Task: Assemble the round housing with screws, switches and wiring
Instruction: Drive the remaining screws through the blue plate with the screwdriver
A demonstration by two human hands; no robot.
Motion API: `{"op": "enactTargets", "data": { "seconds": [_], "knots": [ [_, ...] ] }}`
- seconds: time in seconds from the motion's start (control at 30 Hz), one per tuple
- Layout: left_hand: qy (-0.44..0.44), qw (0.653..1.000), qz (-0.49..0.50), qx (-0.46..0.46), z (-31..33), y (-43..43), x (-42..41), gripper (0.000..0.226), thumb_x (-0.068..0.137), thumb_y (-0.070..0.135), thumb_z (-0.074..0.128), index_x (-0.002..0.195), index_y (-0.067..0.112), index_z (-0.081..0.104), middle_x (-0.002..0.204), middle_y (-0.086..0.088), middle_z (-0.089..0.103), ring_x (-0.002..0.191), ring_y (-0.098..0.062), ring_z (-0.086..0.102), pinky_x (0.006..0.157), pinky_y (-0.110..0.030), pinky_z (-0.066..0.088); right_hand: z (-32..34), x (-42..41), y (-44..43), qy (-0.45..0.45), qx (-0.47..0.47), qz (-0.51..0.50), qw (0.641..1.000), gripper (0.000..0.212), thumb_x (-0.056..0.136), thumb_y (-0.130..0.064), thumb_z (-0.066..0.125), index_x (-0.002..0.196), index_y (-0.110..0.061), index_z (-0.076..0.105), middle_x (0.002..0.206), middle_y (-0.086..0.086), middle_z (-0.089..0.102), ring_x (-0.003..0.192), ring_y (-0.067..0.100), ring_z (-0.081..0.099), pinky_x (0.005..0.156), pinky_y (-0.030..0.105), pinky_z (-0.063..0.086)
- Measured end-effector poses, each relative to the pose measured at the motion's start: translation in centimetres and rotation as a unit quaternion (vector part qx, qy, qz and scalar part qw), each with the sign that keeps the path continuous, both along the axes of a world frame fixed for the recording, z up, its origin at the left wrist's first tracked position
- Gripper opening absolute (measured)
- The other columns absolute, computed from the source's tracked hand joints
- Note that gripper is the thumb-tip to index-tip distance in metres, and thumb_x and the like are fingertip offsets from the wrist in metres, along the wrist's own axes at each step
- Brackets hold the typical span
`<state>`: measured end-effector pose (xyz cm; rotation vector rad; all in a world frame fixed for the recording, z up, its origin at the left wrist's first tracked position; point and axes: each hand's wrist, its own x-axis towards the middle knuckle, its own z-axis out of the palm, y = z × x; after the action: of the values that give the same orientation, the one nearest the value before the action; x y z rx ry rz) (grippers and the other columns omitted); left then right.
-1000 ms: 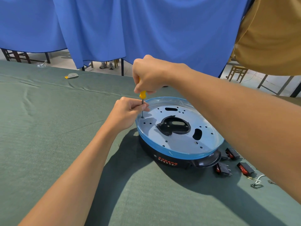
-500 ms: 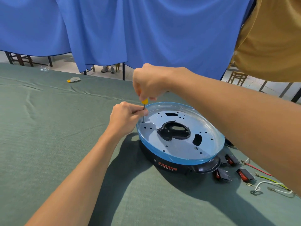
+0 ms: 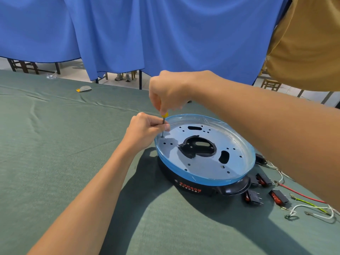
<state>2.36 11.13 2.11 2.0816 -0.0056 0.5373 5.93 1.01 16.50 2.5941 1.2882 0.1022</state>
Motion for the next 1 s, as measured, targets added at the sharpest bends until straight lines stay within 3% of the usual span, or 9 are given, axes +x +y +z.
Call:
{"op": "enactTargets", "data": {
  "seconds": [0.13, 0.23, 0.33, 0.43, 0.5, 0.63, 0.73, 0.87, 1.0],
  "knots": [
    [-0.025, 0.999, -0.009, -0.035, -0.2, -0.3, 0.0, 0.005, 0.085, 0.015, 0.074, 0.084, 0.017, 0.079, 0.076, -0.009, 0.074, 0.068, -0.010, 0.053, 0.065, -0.033, 0.044, -0.5, 0.1, 0.1, 0.002, 0.032, -0.025, 0.999, 0.025, 0.088, -0.014, 0.056, 0.063, -0.014, 0.050, 0.056, 0.002, 0.060, 0.056, 0.017, 0.065, 0.057, 0.032, 0.054],
    [-0.043, 0.998, 0.012, -0.043, -0.4, -0.6, -0.2, 0.005, 0.082, 0.014, 0.076, 0.086, 0.013, 0.080, 0.077, -0.013, 0.073, 0.069, -0.012, 0.054, 0.068, -0.042, 0.049, -0.8, 0.2, 0.7, 0.010, 0.011, -0.073, 0.997, 0.026, 0.088, -0.007, 0.043, 0.064, -0.010, 0.053, 0.044, -0.002, 0.063, 0.041, 0.013, 0.057, 0.052, 0.025, 0.046],
    [-0.064, 0.996, 0.030, -0.049, -0.5, -0.7, -0.1, 0.010, 0.079, 0.011, 0.079, 0.089, 0.010, 0.079, 0.078, -0.003, 0.076, 0.067, -0.004, 0.063, 0.070, -0.029, 0.054, -0.4, 0.2, 1.0, 0.016, -0.017, -0.086, 0.996, 0.028, 0.093, -0.023, 0.050, 0.069, -0.013, 0.057, 0.042, -0.007, 0.062, 0.032, 0.008, 0.055, 0.059, 0.026, 0.050],
    [-0.069, 0.995, 0.040, -0.051, -0.6, -0.7, -0.1, 0.013, 0.077, 0.010, 0.080, 0.090, 0.009, 0.079, 0.076, 0.004, 0.075, 0.064, 0.007, 0.063, 0.068, -0.013, 0.051, -0.4, 0.1, 0.7, 0.013, -0.021, -0.053, 0.998, 0.029, 0.086, -0.029, 0.067, 0.066, -0.016, 0.051, 0.036, -0.007, 0.055, 0.045, 0.013, 0.062, 0.055, 0.024, 0.046],
    [-0.070, 0.995, 0.038, -0.053, -0.6, -0.6, 0.0, 0.014, 0.077, 0.011, 0.081, 0.091, 0.008, 0.079, 0.076, 0.005, 0.074, 0.064, 0.008, 0.063, 0.067, -0.011, 0.050, -0.7, 0.2, 0.4, 0.016, 0.009, -0.046, 0.999, 0.030, 0.085, -0.022, 0.068, 0.061, -0.014, 0.052, 0.041, -0.003, 0.058, 0.054, 0.018, 0.062, 0.049, 0.022, 0.040],
    [-0.069, 0.995, 0.042, -0.051, -0.7, -0.7, 0.0, 0.020, 0.076, 0.011, 0.082, 0.095, 0.006, 0.077, 0.079, 0.007, 0.072, 0.067, 0.010, 0.065, 0.070, -0.009, 0.052, -0.9, 0.5, 0.3, 0.060, 0.019, -0.119, 0.991, 0.031, 0.092, -0.023, 0.055, 0.065, -0.009, 0.061, 0.051, 0.000, 0.068, 0.040, 0.015, 0.051, 0.051, 0.022, 0.045],
    [-0.061, 0.996, 0.042, -0.058, -0.7, -0.7, 0.0, 0.022, 0.075, 0.009, 0.082, 0.096, 0.006, 0.077, 0.078, 0.011, 0.070, 0.067, 0.013, 0.064, 0.069, -0.005, 0.049, -0.3, 0.3, 0.0, 0.091, 0.012, -0.123, 0.988, 0.028, 0.093, -0.030, 0.057, 0.075, -0.009, 0.060, 0.059, 0.002, 0.071, 0.050, 0.018, 0.063, 0.060, 0.027, 0.056],
    [-0.068, 0.994, 0.048, -0.064, -0.9, -0.6, 0.1, 0.021, 0.076, 0.011, 0.082, 0.095, 0.006, 0.077, 0.082, 0.004, 0.073, 0.066, 0.013, 0.063, 0.066, -0.005, 0.047, -0.1, 0.1, -0.3, 0.030, 0.004, -0.047, 0.998, 0.018, 0.082, -0.023, 0.073, 0.076, -0.015, 0.058, 0.056, -0.001, 0.059, 0.053, 0.013, 0.065, 0.048, 0.021, 0.046],
    [-0.072, 0.995, 0.043, -0.055, -0.9, -0.6, 0.2, 0.019, 0.079, 0.012, 0.079, 0.097, 0.007, 0.077, 0.085, 0.000, 0.076, 0.070, 0.007, 0.065, 0.071, -0.012, 0.052, -1.0, 0.9, -0.4, 0.019, 0.076, -0.036, 0.996, 0.031, 0.090, -0.024, 0.063, 0.066, -0.017, 0.044, 0.056, 0.003, 0.053, 0.072, 0.022, 0.069, 0.053, 0.029, 0.046]
  ]
}}
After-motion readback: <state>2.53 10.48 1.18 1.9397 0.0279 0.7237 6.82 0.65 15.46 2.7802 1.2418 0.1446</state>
